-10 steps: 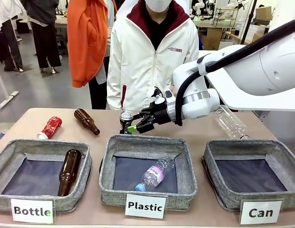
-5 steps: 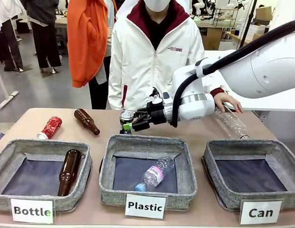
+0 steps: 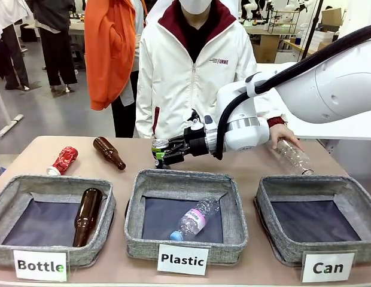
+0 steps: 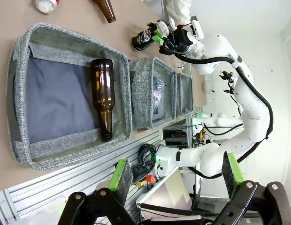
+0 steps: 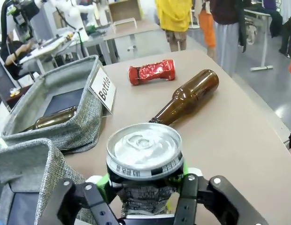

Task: Sort the can waste into the basket.
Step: Pick up the can waste from the table and place it in the right Fabric basket.

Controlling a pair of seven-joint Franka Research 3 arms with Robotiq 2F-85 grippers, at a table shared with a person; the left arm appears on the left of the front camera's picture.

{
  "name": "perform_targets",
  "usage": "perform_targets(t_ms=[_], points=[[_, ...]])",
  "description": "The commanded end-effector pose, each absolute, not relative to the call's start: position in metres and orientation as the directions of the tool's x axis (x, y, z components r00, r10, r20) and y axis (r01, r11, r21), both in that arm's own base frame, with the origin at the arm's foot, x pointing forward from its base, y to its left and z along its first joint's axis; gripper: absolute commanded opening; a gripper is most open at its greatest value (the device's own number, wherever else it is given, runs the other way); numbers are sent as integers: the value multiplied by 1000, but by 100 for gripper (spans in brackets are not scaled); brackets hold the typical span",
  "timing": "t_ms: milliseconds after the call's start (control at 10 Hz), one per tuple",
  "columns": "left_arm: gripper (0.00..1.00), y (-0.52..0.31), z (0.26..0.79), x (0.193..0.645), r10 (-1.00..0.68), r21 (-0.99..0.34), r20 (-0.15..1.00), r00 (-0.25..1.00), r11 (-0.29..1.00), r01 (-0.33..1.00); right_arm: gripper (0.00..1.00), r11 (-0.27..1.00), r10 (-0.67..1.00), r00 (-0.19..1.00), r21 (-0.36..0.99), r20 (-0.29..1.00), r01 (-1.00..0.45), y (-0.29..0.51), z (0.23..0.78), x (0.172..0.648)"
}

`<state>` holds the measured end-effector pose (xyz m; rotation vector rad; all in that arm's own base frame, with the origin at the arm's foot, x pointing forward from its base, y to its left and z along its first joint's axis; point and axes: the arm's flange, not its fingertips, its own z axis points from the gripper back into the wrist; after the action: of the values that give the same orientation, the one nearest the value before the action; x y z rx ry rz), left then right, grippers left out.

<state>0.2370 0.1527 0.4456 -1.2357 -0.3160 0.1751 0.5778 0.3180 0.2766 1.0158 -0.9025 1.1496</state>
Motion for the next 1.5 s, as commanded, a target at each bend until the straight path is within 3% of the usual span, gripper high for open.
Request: perform_targets(t_ms=[0,400,600,700,900,1000,1100,1200,1400], points=[[100,152,447,232,297,-946,131,946,323,29,0,99,246,131,110,960,-989,321,283,577],[100,152,447,232,297,-946,131,946,323,29,0,63,345,-9,-33,939,-997,321,358,554],[100,152,447,232,297,-946,131,946,323,29,0,-201,458,-1,102,889,-974,329,423,497],[100,152,447,232,297,-946,131,946,323,29,0,-288,553,-55,129,832,-949,335,443,462],[100,152,447,232,297,-946,131,946,323,29,0,-381,641,-107,194,760,-904,335,468,396],[100,152,447,232,297,-946,131,946,323,29,0,-439,725,-116,326,679,-837,328,473,354],[100,152,447,232,297,-946,131,946,323,29,0,-425,801,-142,387,581,-818,312,480,306],[100,152,447,232,297,-946,131,946,323,29,0,-369,818,-115,361,564,-857,287,495,277],[100,152,447,232,297,-946,131,946,323,29,0,-104,883,102,403,458,-909,239,522,246]])
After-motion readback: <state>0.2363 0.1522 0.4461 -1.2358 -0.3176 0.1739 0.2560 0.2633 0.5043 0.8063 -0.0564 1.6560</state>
